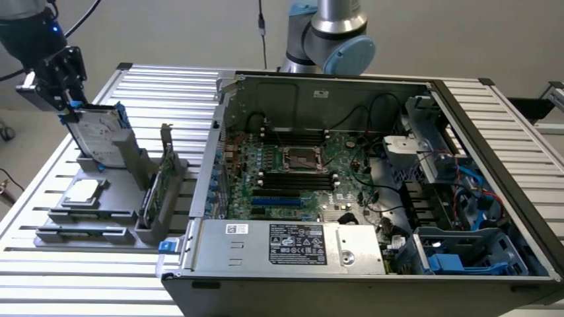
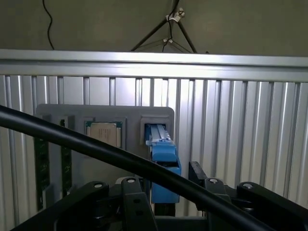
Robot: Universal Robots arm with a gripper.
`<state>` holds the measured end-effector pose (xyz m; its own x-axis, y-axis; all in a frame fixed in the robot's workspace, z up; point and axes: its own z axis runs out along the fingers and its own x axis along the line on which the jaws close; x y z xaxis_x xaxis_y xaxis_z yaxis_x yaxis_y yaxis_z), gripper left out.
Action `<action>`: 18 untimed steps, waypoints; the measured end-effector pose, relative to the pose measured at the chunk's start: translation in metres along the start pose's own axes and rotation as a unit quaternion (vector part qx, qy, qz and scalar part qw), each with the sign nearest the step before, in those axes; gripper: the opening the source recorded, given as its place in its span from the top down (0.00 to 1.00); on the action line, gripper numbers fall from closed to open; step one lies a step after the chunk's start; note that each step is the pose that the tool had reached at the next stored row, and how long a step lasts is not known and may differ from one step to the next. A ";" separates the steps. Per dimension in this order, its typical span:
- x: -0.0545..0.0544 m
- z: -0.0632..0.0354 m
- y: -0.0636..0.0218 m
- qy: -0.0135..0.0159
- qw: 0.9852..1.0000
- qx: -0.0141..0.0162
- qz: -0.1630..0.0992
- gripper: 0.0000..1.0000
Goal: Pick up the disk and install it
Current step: 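Pick up the disk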
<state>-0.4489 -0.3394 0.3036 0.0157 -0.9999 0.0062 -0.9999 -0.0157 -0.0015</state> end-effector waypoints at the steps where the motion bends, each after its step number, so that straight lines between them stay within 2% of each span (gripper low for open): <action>1: 0.000 0.0010 0.0001 0.000 1.000 0.000 0.000 0.52; 18: 0.000 0.0154 0.0020 -0.004 1.000 0.000 0.000 0.52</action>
<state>-0.4509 -0.3394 0.2882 0.0158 -0.9999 -0.0021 -0.9999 -0.0158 -0.0015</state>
